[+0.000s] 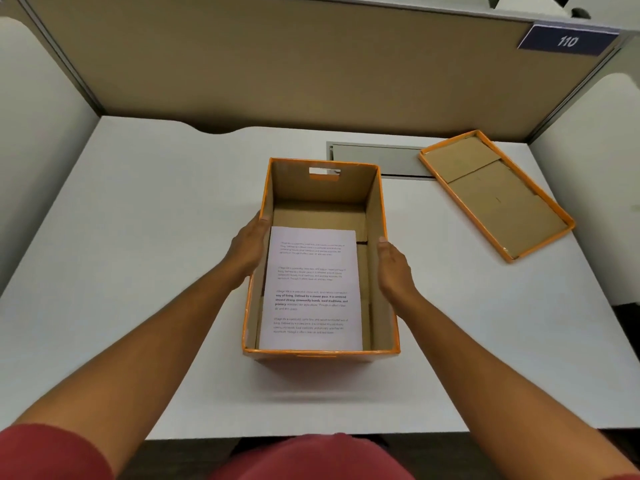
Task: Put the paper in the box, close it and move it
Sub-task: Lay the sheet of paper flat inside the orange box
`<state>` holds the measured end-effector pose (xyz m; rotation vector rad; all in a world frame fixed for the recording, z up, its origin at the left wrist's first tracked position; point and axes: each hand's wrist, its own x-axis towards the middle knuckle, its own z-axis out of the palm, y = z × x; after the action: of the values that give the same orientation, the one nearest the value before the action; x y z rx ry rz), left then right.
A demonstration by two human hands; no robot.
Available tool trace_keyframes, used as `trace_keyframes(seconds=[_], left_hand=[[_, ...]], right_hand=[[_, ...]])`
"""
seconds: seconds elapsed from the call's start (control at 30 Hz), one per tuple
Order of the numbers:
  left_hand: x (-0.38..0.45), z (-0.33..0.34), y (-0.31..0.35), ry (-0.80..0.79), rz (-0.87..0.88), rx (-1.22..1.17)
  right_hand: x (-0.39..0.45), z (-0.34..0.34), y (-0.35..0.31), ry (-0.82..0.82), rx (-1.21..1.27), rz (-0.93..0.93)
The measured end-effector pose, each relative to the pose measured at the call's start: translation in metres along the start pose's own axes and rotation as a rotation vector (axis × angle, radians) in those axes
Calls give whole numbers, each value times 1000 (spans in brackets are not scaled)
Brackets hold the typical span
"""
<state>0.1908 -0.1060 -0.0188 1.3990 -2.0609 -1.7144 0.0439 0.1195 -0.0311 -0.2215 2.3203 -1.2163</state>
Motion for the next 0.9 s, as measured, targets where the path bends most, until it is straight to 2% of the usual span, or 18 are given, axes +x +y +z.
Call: trace_keyframes(seconds=[0.27,0.47,0.57,0.7,0.9], left_hand=[[-26,-13,-31,32,34,14],[-31,-25,-31,-46,-59,-77],[-30,-25,-30,-63,-129,-144],[-32,-19,-37,-45,-109,-129],[-44,-19,-52,-16,-81,-124]], right_hand=[[-35,14,13,13,-15,25],[-36,4,-4,-62,-73,110],[-30,-1,-20,-32,-80,134],[-32,9,-20,-19,-39,197],[-44,7,-5,25,-60,159]])
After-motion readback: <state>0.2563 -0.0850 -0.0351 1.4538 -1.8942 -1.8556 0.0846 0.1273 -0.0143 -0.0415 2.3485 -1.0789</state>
